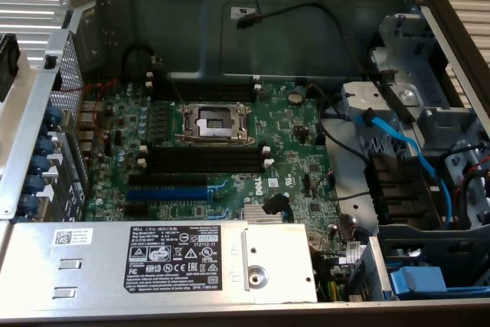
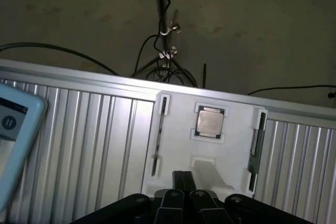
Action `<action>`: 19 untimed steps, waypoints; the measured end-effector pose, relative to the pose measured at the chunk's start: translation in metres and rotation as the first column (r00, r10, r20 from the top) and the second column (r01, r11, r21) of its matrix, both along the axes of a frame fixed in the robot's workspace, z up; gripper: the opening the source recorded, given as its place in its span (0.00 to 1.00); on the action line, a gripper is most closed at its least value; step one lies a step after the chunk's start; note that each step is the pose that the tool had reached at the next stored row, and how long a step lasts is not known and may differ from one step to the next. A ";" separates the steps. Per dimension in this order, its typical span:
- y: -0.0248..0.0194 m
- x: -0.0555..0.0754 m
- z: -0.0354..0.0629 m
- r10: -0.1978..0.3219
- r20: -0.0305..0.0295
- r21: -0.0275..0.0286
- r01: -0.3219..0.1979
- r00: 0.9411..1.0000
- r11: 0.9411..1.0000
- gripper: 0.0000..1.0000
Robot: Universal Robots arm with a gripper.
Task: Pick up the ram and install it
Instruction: 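Pick up the ram and move it above insertion slot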
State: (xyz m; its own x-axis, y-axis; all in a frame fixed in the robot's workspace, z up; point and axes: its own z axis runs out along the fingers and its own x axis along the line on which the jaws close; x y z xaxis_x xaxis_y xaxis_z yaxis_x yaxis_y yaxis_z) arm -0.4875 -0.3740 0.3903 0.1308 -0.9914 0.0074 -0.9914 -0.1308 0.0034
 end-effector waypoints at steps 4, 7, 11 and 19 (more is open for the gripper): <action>0.0000 0.000 0.0000 0.000 0.000 0.000 0.000 1.000 1.000 0.10; 0.0000 -0.001 -0.0001 0.000 0.000 0.000 0.000 1.000 1.000 0.10; 0.0000 -0.002 -0.0006 0.000 0.000 0.000 0.000 1.000 1.000 0.10; 0.0000 -0.003 -0.0066 0.000 0.000 0.000 0.000 1.000 1.000 0.10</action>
